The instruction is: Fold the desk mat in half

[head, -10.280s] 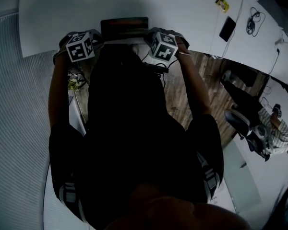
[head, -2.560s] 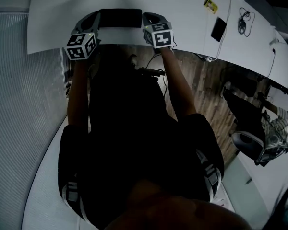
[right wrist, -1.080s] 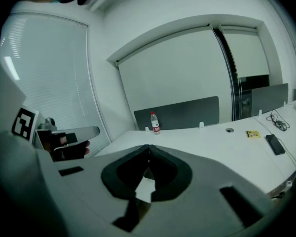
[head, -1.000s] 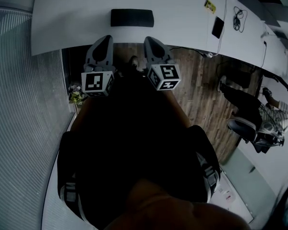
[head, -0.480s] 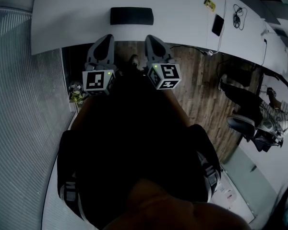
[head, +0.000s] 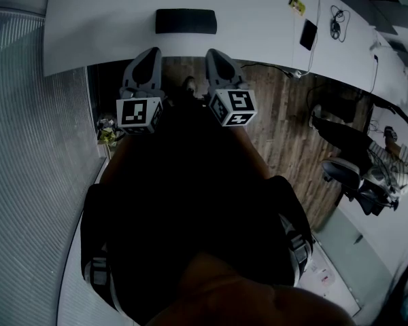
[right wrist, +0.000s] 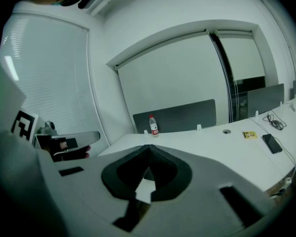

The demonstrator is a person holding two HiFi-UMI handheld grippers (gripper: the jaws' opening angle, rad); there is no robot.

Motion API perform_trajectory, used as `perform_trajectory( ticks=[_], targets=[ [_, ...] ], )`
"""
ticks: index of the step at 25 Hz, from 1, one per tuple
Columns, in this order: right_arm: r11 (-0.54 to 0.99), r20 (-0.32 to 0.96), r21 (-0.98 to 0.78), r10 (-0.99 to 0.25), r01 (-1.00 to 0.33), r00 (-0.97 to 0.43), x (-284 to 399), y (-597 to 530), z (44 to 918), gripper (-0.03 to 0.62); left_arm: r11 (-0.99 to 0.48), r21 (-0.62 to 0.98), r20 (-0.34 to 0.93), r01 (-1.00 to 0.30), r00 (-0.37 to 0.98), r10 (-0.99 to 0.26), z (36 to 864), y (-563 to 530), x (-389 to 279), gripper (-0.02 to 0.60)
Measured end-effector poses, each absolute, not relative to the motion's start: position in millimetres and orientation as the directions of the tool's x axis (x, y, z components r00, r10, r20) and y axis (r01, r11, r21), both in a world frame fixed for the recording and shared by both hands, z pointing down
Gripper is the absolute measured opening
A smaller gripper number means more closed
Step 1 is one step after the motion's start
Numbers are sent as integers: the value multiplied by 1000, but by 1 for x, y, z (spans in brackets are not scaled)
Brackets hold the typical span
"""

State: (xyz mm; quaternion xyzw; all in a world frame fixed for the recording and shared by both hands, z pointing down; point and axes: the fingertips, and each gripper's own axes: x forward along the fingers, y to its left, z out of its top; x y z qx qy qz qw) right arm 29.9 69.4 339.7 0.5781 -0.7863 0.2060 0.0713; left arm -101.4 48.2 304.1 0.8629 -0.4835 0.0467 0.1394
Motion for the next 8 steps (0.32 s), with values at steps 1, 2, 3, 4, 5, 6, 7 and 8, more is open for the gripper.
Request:
perform_trajectory(
  ticks=[1,2,3,4,5,6,7,8],
  targets=[
    [246,356,-236,-878,-940,-320,30,70,341,0,-492,198,216,-848,527,-822,305,48,-102,5],
    [246,362,-232,-876,-941,-318,31,70,342,0,-490,201,217,-848,526,-822,305,48,-101,5],
    [245,365,-230,-875,-942,-317,31,71,343,0,-488,203,218,-849,525,-822,306,48,-101,5],
    [245,366,-229,-875,-942,-317,31,71,344,0,-488,204,218,-849,525,-823,307,48,-101,5],
    [246,366,-227,-875,-942,-317,32,71,344,0,-488,203,217,-849,525,-823,307,48,-100,5],
    [247,365,-227,-875,-942,-317,32,71,345,0,-488,202,218,-849,525,-823,307,48,-100,5],
    [247,364,-226,-875,-942,-317,32,72,345,0,-488,201,219,-849,525,-823,307,49,-100,5],
    [248,364,-226,-875,-942,-318,32,72,345,0,-488,201,221,-849,525,-822,307,49,-99,5]
  ],
)
